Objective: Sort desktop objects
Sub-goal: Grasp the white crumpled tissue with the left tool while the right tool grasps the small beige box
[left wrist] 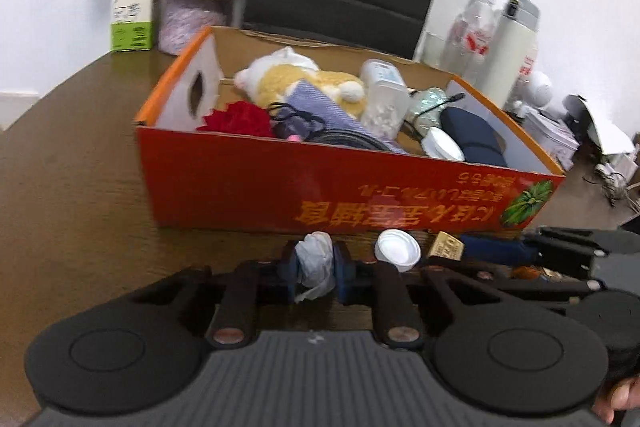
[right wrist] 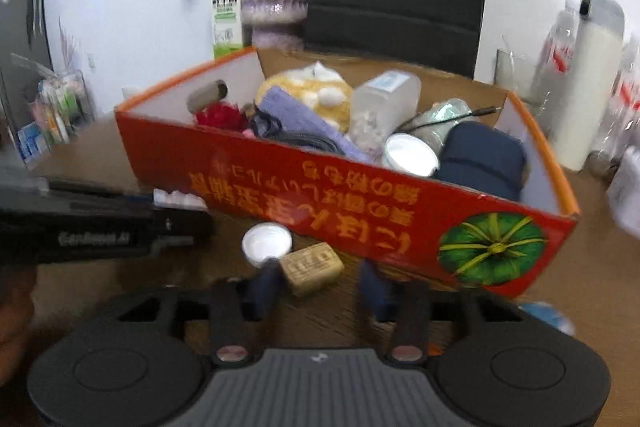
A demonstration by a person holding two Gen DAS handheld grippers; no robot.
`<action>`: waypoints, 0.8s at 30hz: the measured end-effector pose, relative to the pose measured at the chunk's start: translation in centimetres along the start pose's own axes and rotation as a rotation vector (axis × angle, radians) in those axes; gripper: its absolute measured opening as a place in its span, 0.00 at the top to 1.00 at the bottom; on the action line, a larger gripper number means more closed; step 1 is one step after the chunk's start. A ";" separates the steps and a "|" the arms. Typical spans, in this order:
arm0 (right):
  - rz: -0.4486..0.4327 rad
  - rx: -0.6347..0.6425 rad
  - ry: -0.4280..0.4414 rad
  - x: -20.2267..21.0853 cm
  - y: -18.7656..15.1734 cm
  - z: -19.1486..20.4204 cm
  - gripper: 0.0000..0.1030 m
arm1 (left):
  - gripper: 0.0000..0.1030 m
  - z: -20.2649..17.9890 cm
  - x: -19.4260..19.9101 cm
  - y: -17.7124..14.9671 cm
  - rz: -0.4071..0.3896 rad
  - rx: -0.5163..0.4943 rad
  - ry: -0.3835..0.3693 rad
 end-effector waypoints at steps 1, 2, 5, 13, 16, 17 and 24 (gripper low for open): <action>0.000 0.017 -0.007 0.1 0.0 0.3 0.69 | 0.83 0.0 0.2 0.1 -0.005 0.002 0.008; 0.000 0.035 -0.022 0.3 -0.2 0.6 0.69 | 0.83 -0.1 0.4 0.1 -0.009 -0.001 0.013; -0.023 0.031 -0.022 1.3 -0.4 1.4 0.69 | 0.83 -0.3 1.2 -0.7 -0.014 -0.012 0.036; -0.171 -0.081 -0.132 10.5 -2.8 3.5 0.69 | 0.83 -2.1 8.6 -6.9 -0.079 -0.049 0.061; -0.177 -0.108 -0.138 12.9 -6.1 4.5 0.69 | 0.83 -3.0 10.5 -9.8 -0.052 -0.074 0.037; -0.166 -0.127 -0.131 13.4 -7.2 4.7 0.69 | 0.83 -3.3 10.8 -10.5 -0.041 -0.079 0.032; -0.123 -0.190 -0.163 16.4 -13.9 5.4 0.69 | 0.83 -4.5 14.2 -14.1 -0.054 -0.118 0.017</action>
Point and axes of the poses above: each gripper's, at about its wrist camera, not at the fingertips, and x roughly against the way its jaws point, z to its left, y to its top, the point moved 10 cm from there along -x, roughly the way its jaws point, and after that the axes turned 8 degrees about z, right-handed, at the moved point
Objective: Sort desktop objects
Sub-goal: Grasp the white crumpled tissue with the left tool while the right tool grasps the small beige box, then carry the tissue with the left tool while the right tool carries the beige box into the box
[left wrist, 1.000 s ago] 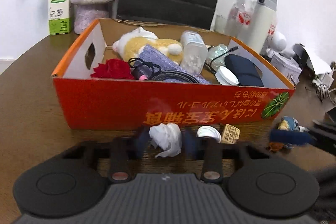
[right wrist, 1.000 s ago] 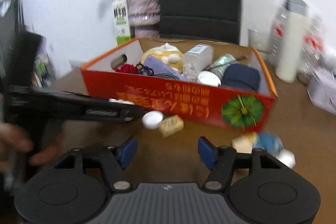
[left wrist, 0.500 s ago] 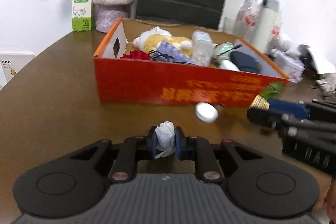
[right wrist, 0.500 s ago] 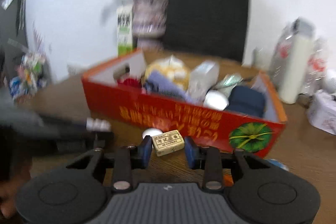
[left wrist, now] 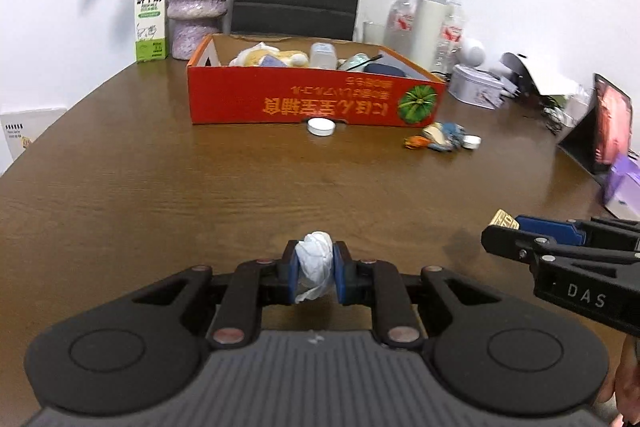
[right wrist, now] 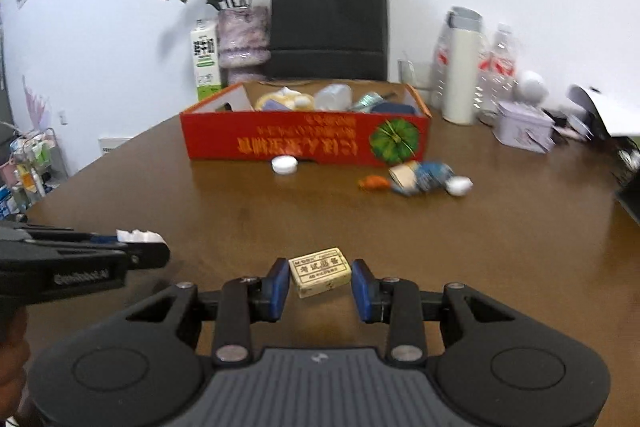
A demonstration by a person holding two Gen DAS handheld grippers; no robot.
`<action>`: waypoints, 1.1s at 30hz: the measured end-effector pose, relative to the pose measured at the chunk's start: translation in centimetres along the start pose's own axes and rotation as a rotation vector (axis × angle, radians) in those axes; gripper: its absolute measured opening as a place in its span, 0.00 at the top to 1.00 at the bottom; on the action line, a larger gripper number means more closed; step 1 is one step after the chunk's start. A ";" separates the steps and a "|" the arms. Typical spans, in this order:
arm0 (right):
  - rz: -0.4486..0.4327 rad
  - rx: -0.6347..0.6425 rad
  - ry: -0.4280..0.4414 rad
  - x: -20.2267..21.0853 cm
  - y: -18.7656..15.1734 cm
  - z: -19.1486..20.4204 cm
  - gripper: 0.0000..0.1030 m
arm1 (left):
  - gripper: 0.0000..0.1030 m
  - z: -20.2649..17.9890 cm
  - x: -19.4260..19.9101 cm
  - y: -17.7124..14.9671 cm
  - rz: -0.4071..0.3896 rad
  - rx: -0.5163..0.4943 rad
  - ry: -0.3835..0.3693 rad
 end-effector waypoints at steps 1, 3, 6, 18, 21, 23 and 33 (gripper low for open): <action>0.000 -0.014 0.006 0.6 -0.5 -0.1 0.69 | 0.83 0.0 0.6 -0.3 -0.007 -0.005 0.002; -0.012 -0.021 0.012 2.1 -1.4 0.1 0.69 | 0.83 0.4 1.2 -1.1 0.001 -0.008 0.006; -0.041 -0.017 0.006 4.2 -2.2 0.4 0.69 | 0.83 1.1 1.9 -2.1 0.018 0.012 0.011; -0.151 0.003 0.102 5.4 6.5 0.4 0.69 | 0.83 2.5 2.7 9.4 -0.129 0.033 -0.061; -0.168 0.036 0.131 3.3 12.4 0.0 0.69 | 0.83 2.7 -0.2 15.9 -0.137 -0.004 -0.093; -0.146 0.041 0.148 0.3 16.7 -0.3 0.69 | 0.83 3.5 -3.2 19.7 -0.114 0.009 -0.067; 0.176 -0.049 0.145 -20.4 26.2 -2.3 0.69 | 0.81 12.1 -19.8 27.9 0.117 0.086 0.107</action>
Point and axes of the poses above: each gripper's, at about its wrist camera, not at the fingertips, and x roughly against the way its jaws point, z to its left, y to its top, the point moved 10 cm from there along -x, roughly the way its jaws point, and after that the axes turned 8 degrees about z, right-handed, at the moved point
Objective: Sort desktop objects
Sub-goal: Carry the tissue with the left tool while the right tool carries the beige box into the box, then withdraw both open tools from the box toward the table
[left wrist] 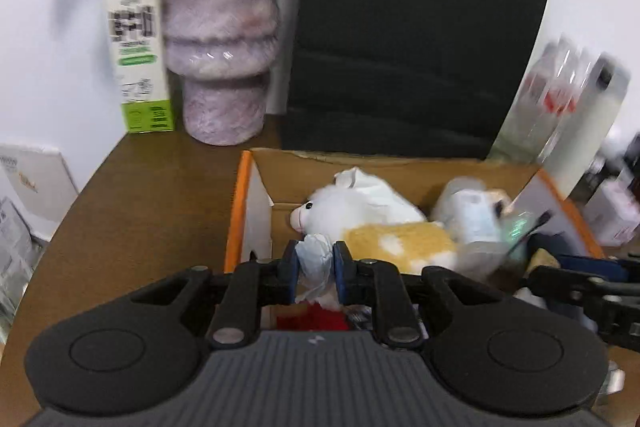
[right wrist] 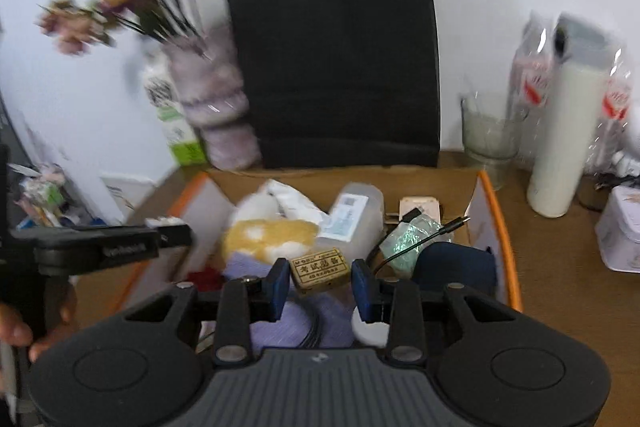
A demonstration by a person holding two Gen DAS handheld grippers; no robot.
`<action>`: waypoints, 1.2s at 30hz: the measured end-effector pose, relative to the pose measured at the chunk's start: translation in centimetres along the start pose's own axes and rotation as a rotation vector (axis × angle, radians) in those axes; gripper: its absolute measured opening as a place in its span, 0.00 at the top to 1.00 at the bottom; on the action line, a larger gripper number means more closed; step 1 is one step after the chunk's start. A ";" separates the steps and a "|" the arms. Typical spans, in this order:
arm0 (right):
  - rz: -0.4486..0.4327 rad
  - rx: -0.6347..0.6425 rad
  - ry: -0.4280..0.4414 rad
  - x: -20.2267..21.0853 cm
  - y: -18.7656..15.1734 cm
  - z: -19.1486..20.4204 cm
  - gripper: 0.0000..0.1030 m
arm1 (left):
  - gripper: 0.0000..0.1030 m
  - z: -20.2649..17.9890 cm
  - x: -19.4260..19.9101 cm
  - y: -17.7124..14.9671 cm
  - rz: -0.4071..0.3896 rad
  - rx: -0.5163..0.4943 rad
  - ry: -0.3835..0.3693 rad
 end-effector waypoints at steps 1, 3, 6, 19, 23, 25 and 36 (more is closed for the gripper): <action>0.035 -0.009 -0.012 -1.9 0.1 -0.3 0.68 | 0.79 0.1 -1.0 0.3 0.006 0.003 0.011; 0.100 -0.020 -0.035 -5.1 -0.2 -0.8 0.68 | 0.66 0.3 -2.2 0.7 0.012 -0.014 0.028; 0.129 -0.010 -0.054 -7.1 -0.7 -0.9 0.66 | 0.60 0.3 -1.8 0.9 -0.006 -0.036 0.031; 0.076 0.031 -0.154 0.8 -4.4 -2.8 0.45 | 0.23 -2.4 6.5 -4.9 -0.082 -0.103 -0.025; 0.118 -0.019 -0.151 0.3 -6.9 -3.5 0.47 | 0.27 -3.7 4.4 -7.7 0.013 -0.161 -0.013; 0.117 -0.037 -0.157 0.7 -7.2 -3.6 0.47 | 0.31 -3.2 3.5 -8.7 0.062 -0.131 0.002; 0.023 -0.077 -0.167 5.1 -8.1 -3.2 0.35 | 0.21 -1.4 12.3 -10.2 -0.138 0.034 -0.020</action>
Point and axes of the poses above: each gripper's, at about its wrist camera, not at the fingertips, and x roughly against the way its jaws point, z to its left, y to its top, the point moved 10 cm from there along -x, roughly the way its jaws point, and after that the axes turned 8 degrees about z, right-handed, at the moved point
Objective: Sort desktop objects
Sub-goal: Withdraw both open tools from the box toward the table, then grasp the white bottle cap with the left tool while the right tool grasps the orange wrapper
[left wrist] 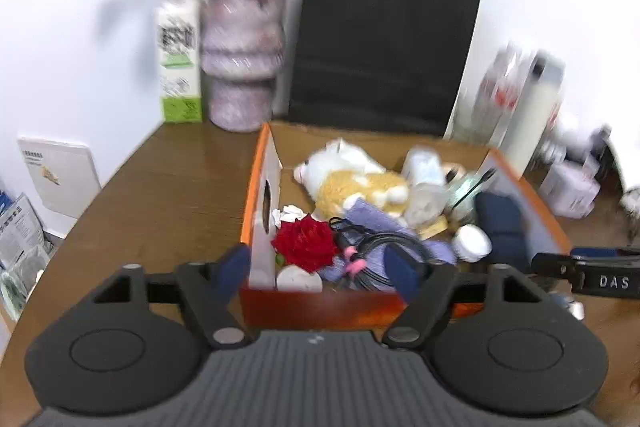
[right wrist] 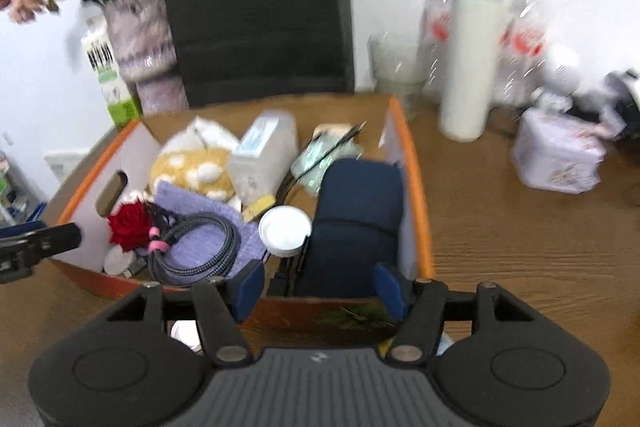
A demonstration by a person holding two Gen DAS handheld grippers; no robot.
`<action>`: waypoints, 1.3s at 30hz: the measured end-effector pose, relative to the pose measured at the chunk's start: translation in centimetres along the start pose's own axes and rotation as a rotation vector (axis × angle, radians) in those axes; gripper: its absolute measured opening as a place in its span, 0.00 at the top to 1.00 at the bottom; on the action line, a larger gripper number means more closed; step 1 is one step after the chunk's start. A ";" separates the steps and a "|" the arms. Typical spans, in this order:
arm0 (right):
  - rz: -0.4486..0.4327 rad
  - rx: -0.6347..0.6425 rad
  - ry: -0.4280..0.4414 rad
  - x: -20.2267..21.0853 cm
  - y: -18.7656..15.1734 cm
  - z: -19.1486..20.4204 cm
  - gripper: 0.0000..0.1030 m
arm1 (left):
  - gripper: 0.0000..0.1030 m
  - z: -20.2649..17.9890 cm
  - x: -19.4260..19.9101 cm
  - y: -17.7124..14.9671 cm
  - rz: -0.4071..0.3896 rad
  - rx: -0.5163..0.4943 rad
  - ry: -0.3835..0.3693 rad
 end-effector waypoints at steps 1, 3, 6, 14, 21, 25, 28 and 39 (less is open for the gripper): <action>-0.040 0.003 0.010 1.6 -0.7 0.0 0.24 | 0.16 -0.4 1.7 -1.6 -0.022 0.006 -0.035; -0.100 0.004 0.049 4.4 -3.4 0.3 0.15 | 0.05 -1.2 3.5 -4.9 -0.035 0.013 -0.090; -0.129 0.048 0.084 6.9 -9.7 1.3 0.15 | 0.02 -1.4 4.6 -11.0 -0.028 0.013 -0.086; -0.129 0.075 0.047 7.9 -20.7 2.6 0.14 | 0.01 -1.2 5.3 -18.7 0.003 -0.083 0.045; -0.201 0.041 0.077 9.8 -22.4 2.1 0.07 | 0.00 -0.4 5.5 -18.6 -0.014 -0.029 0.052; -0.235 -0.009 0.093 9.9 -22.1 1.2 0.07 | 0.00 -0.8 5.5 -18.9 -0.001 -0.049 0.049; -0.230 -0.076 0.117 9.6 -21.9 0.2 0.07 | 0.00 -1.3 5.3 -19.1 0.012 -0.080 0.066; -0.215 0.070 0.080 9.0 -20.4 1.6 0.30 | 0.15 -3.7 3.2 -14.6 -0.066 -0.154 0.017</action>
Point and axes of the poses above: each gripper's, at about its wrist camera, not at the fingertips, and x roughly against the way its jaws point, z to its left, y to its top, the point moved 10 cm from there along -x, roughly the way its jaws point, and after that the axes turned 8 degrees about z, right-handed, at the moved point
